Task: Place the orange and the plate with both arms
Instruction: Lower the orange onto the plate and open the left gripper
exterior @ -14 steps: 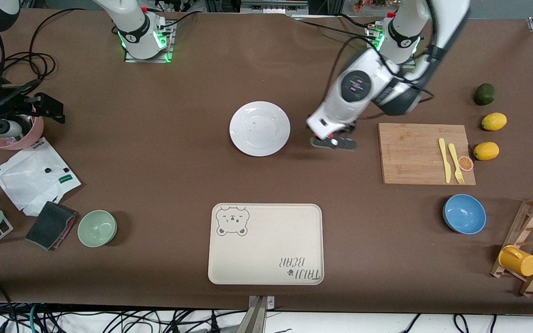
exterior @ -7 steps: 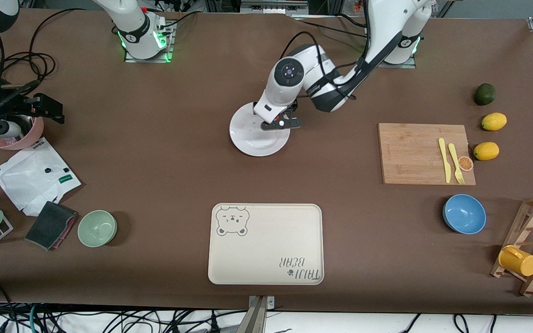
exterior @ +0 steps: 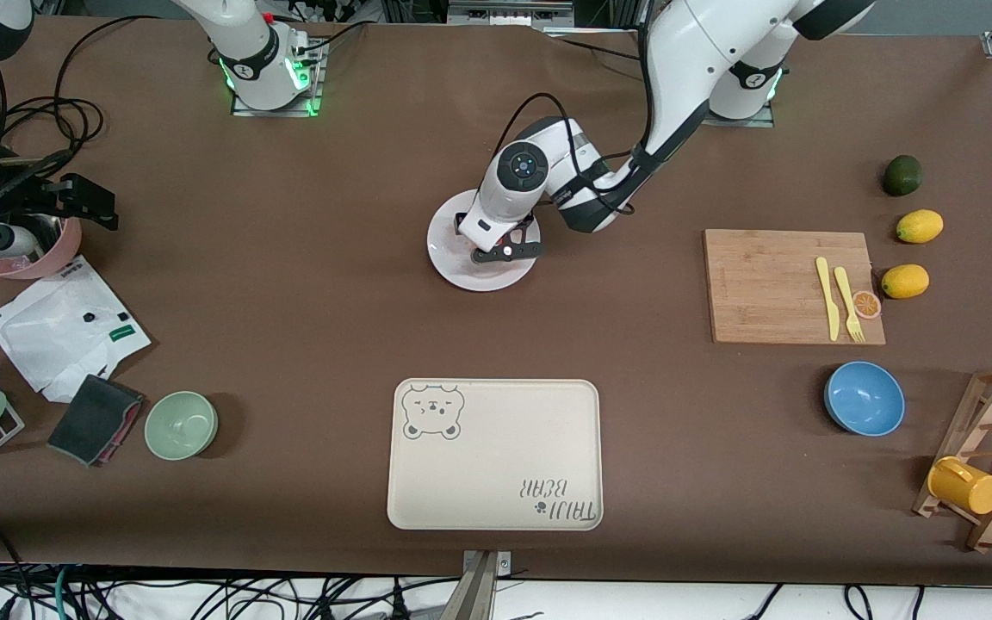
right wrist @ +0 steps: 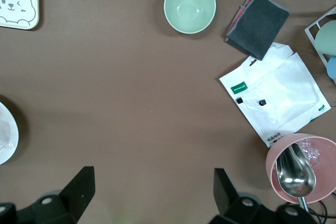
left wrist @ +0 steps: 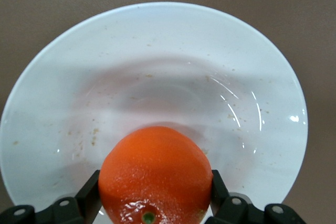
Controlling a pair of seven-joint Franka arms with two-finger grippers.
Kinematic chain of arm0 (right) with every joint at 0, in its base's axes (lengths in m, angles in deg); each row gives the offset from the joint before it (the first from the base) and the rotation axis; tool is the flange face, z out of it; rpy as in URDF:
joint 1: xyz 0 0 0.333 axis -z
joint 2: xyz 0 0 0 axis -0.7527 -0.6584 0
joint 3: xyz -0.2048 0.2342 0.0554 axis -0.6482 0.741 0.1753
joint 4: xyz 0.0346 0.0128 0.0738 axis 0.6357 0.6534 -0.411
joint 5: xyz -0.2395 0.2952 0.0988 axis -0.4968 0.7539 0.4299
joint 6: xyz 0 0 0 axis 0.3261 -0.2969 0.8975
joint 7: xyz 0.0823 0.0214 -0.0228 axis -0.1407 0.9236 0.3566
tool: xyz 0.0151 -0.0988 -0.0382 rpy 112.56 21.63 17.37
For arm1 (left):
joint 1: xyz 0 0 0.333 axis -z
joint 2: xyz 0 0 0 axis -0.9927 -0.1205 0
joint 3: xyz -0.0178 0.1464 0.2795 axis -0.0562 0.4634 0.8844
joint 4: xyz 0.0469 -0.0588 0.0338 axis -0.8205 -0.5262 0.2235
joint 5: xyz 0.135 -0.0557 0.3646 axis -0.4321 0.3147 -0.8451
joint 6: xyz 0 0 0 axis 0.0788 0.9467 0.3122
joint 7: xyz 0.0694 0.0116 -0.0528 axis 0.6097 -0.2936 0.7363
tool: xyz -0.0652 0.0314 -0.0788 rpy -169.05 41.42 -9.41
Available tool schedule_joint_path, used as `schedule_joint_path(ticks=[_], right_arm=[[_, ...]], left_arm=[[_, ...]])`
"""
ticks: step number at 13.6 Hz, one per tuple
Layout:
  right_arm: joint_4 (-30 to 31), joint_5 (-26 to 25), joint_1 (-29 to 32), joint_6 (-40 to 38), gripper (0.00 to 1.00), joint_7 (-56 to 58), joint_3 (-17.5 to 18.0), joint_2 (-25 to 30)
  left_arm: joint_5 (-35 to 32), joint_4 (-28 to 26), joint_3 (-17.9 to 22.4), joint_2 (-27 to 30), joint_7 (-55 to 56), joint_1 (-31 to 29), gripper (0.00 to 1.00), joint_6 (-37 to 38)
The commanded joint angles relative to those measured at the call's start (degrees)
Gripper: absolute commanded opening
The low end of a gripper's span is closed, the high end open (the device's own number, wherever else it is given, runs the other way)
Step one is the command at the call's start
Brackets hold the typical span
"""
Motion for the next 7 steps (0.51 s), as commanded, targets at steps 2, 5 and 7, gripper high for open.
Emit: schedule_joint_path(ticks=[2,5,7], right_arm=[[-0.57,0.69,0.26,-1.30,1.00,-0.66,0.23,-0.19],[0.13,0.96,-0.27,-2.00,1.00,0.22,0.50,-1.15],[0.13,2.09,-0.54,-1.66,1.00,0.30,0.76,-1.68]], left_arm=[[-0.01,2.53,1.05,0.32,0.96,1.01,1.00,0.17],[-0.10,4.12,1.05,4.43,0.88,-0.91,1.00,4.01],[-0.18,4.29,0.96,10.22,0.26,-3.98,1.00,12.16]])
